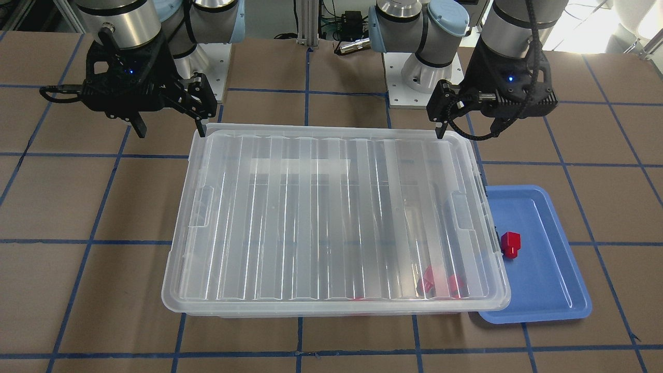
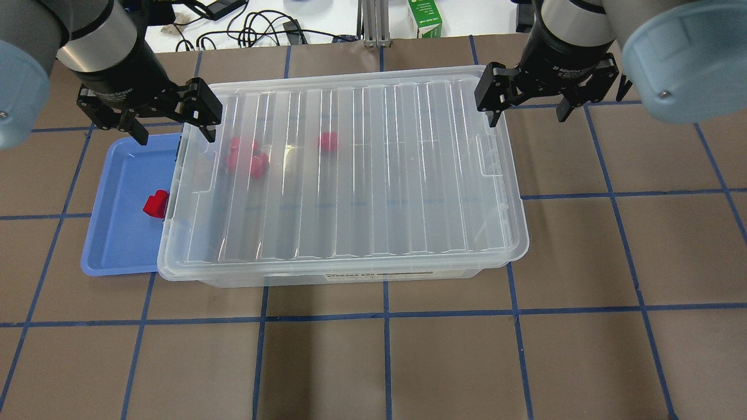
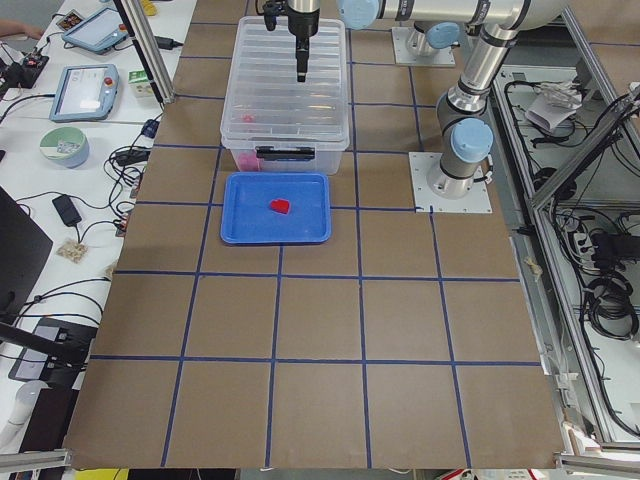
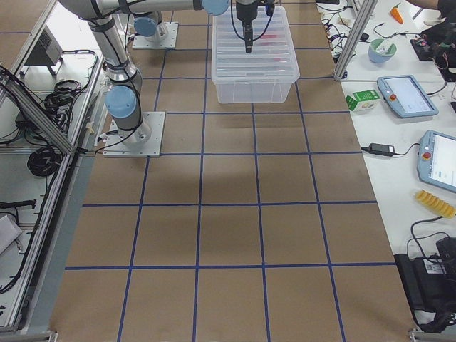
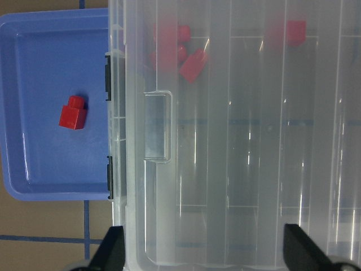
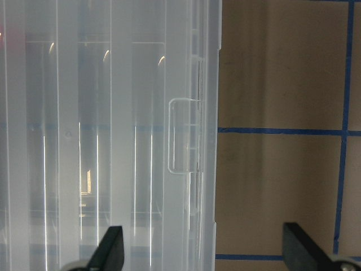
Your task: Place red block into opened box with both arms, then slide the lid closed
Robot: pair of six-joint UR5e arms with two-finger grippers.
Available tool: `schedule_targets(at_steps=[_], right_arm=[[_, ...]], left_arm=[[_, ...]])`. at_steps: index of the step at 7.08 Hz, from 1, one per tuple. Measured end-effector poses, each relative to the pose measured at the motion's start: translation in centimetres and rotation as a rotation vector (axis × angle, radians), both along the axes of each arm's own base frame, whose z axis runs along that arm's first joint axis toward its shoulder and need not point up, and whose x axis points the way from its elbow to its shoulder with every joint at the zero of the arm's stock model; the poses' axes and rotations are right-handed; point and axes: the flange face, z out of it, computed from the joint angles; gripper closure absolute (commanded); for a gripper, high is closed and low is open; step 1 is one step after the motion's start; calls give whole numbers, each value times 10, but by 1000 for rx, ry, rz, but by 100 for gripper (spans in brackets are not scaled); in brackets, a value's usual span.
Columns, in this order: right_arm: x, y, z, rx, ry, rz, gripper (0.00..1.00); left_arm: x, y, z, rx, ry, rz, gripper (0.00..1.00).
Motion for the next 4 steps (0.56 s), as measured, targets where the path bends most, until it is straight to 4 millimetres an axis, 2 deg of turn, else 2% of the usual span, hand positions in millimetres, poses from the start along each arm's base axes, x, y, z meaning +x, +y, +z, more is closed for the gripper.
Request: schedule_targets(at_steps=[4], right_arm=[[-1,-1,-1,0,-1,4,0]], left_arm=[[0,0,0,0,0,-2,0]])
